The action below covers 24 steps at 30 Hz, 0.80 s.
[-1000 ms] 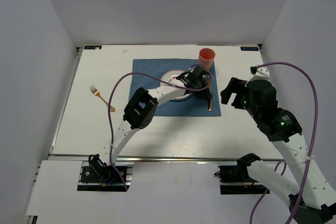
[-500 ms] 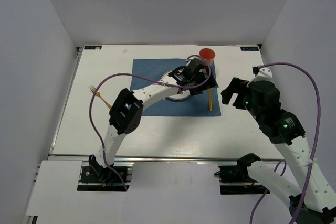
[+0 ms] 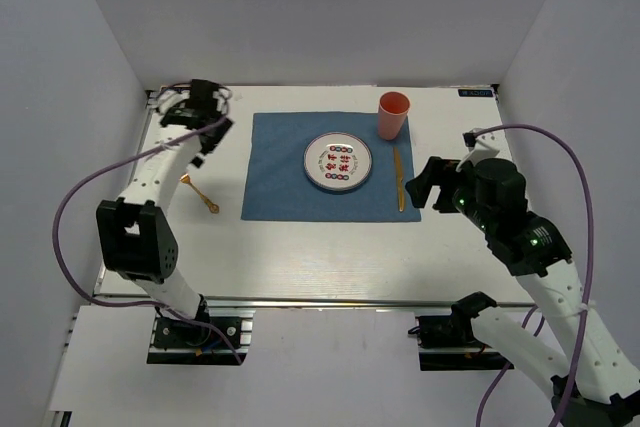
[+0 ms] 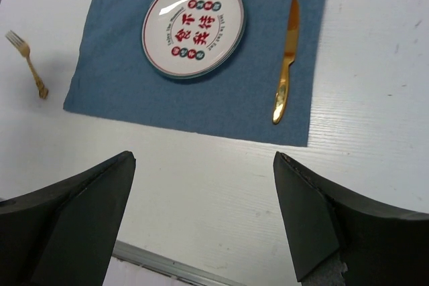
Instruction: Set the dinner table for one person
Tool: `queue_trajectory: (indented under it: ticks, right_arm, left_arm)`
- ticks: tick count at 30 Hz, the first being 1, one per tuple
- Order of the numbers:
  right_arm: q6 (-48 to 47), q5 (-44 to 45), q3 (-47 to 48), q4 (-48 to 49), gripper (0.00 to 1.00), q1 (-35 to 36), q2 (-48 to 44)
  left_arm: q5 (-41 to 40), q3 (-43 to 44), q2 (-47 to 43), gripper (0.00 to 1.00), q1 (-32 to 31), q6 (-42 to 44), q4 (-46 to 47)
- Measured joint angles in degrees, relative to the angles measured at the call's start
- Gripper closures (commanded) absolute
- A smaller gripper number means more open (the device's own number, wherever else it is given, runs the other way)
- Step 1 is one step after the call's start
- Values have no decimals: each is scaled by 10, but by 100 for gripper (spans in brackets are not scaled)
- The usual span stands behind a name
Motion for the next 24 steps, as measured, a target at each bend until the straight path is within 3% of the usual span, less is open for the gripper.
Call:
queue_trajectory:
  ticks: [2, 5, 15, 18, 22, 24]
  right_arm:
    - [-1, -18, -7, 9, 11, 0, 6]
    - [-1, -41, -19, 23, 11, 0, 13]
    - [-1, -70, -38, 46, 11, 0, 12]
    - [-1, -72, -38, 49, 11, 0, 12]
    - [-1, -72, -38, 49, 11, 0, 12]
    - [-1, -72, -38, 49, 11, 0, 11]
  left_arm:
    - [0, -7, 20, 2, 91, 16, -15]
    - [3, -26, 53, 2, 161, 43, -32]
    - [54, -32, 198, 10, 223, 93, -46]
    - [70, -46, 203, 19, 234, 102, -38]
    - [96, -58, 203, 46, 246, 111, -12]
    - [111, -69, 199, 54, 252, 114, 11]
